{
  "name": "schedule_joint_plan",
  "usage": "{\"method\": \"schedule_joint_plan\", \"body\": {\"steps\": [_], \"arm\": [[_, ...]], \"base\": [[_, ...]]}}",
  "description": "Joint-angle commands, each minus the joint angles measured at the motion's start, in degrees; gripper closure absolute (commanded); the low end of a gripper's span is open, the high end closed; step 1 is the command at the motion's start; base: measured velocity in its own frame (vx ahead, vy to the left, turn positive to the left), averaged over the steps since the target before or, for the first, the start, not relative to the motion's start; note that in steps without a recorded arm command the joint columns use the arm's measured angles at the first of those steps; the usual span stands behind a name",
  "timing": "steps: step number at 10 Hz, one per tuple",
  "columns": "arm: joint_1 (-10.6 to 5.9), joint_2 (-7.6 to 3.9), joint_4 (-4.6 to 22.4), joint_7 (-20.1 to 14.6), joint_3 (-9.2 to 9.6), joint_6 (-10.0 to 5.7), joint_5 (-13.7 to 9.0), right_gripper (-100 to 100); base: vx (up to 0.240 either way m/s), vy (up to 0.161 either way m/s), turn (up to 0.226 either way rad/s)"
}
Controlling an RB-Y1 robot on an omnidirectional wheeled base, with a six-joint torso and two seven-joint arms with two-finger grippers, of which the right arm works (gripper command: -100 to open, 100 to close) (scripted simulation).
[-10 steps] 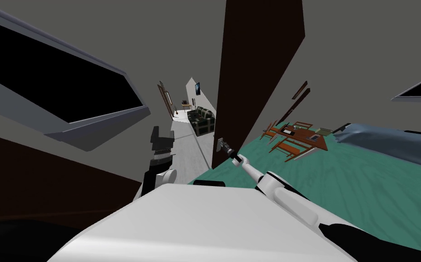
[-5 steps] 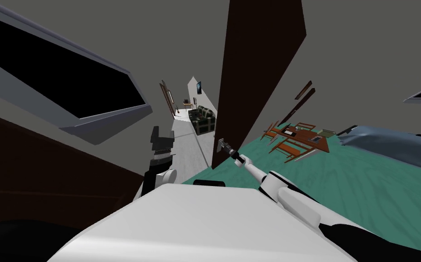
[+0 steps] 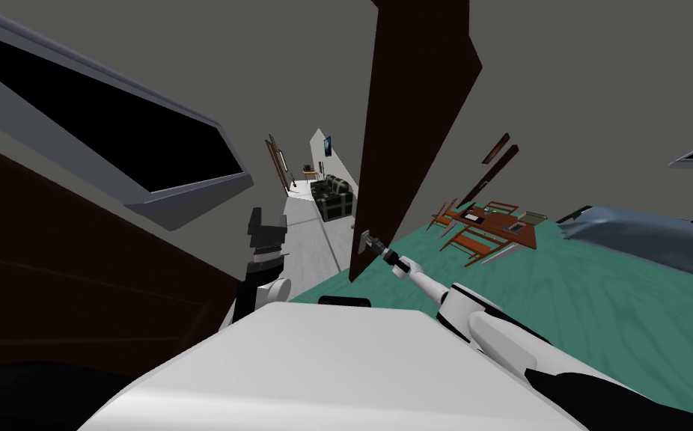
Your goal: Pull the door open
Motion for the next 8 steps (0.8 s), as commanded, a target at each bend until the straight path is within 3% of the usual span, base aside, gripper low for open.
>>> {"method": "schedule_joint_plan", "body": {"steps": [1, 2, 3, 4, 5, 8], "arm": [[-0.25, -1.11, 0.34, -1.04, 0.77, -1.61, 0.04, 100], [-0.18, -1.91, 0.29, -1.74, 1.49, -2.63, 0.13, 100], [0.13, -1.4, -0.01, -1.34, 1.38, -1.81, 0.21, 100], [-0.11, -2.04, 0.93, -1.89, 2.57, -3.82, 0.02, 100], [-0.21, -2.2, 1.19, -2.0, 2.86, -4.33, -0.05, 100], [-0.9, -3.31, 2.96, -2.84, 4.86, -7.86, -0.54, 100]], "base": [[-0.052, -0.097, 0.025], [-0.053, -0.086, 0.016], [-0.029, -0.042, 0.002], [-0.078, -0.111, 0.101], [-0.107, -0.17, 0.116], [-0.112, -0.196, 0.116]]}}
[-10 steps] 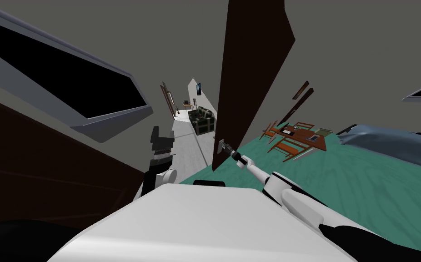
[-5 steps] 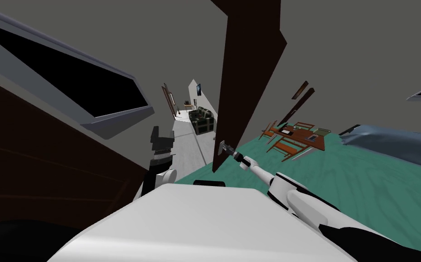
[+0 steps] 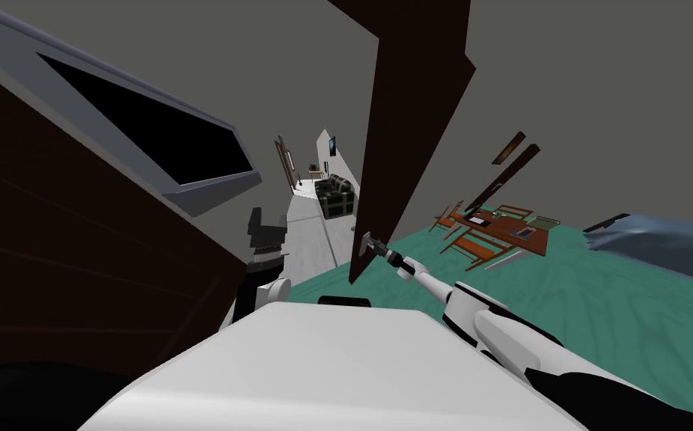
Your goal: Pull the door open
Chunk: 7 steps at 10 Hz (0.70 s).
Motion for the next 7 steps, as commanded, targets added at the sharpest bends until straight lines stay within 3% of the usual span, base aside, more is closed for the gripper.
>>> {"method": "schedule_joint_plan", "body": {"steps": [1, 5, 6, 7], "arm": [[-0.25, -0.63, 1.08, -0.42, 0.79, -1.62, -0.19, 100], [-1.06, -1.91, 3.13, -1.38, 3.1, -5.7, -0.76, 100], [-0.79, -1.54, 2.62, -1.21, 2.98, -4.94, -0.59, 100], [-1.09, -1.57, 3.06, -1.44, 3.83, -5.96, -0.48, 100]], "base": [[-0.079, -0.158, 0.061], [-0.096, -0.158, 0.097], [-0.036, -0.072, 0.024], [-0.085, -0.162, 0.091]]}}
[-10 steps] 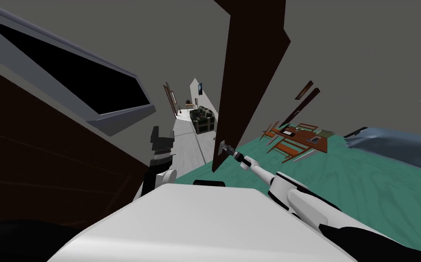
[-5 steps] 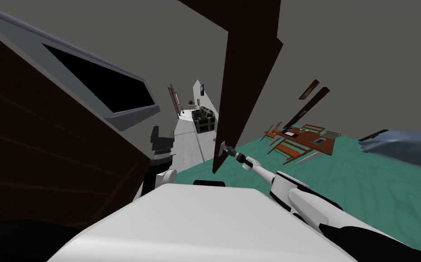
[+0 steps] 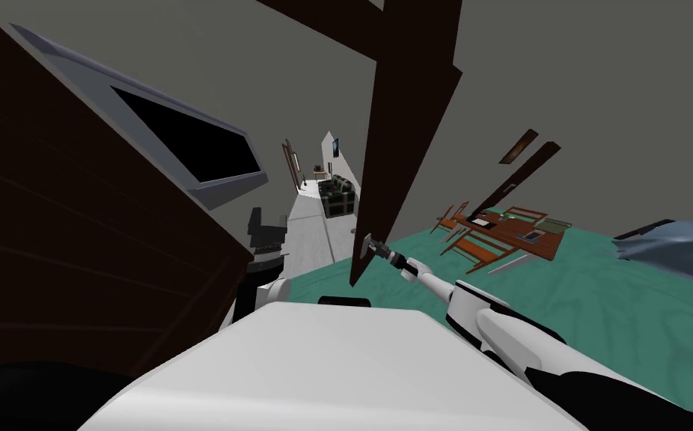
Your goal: Pull the door open
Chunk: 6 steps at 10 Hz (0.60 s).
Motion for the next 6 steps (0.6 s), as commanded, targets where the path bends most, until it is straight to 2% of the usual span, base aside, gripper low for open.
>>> {"method": "schedule_joint_plan", "body": {"steps": [1, 6], "arm": [[-0.38, 0.0, 0.46, -0.18, 0.69, -0.95, 0.08, 100], [-1.71, -0.13, 1.76, -0.83, 3.15, -3.94, 0.28, 100]], "base": [[-0.126, -0.238, 0.131], [-0.102, -0.221, 0.099]]}}
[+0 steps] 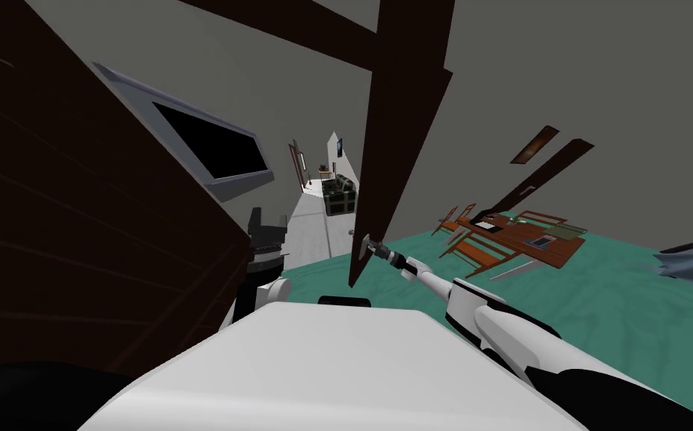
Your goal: Pull the door open
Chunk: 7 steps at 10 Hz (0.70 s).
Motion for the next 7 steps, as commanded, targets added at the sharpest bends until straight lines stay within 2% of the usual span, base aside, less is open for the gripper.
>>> {"method": "schedule_joint_plan", "body": {"steps": [1, 3, 4, 5, 7], "arm": [[-0.54, 0.0, 0.8, -0.24, 0.63, -1.18, 0.02, 100], [-0.91, -0.04, 1.17, -0.42, 1.32, -2.03, 0.08, 100], [-0.47, -0.03, 0.65, -0.36, 1.36, -1.51, 0.2, 100], [-0.72, 0.37, 1.21, -0.44, 1.58, -1.72, 0.3, 100], [-1.21, 0.85, 1.9, -0.5, 1.66, -1.82, 0.33, 100]], "base": [[-0.107, -0.23, 0.104], [-0.065, -0.201, 0.077], [-0.022, -0.087, 0.019], [-0.1, -0.141, 0.131], [-0.121, -0.22, 0.19]]}}
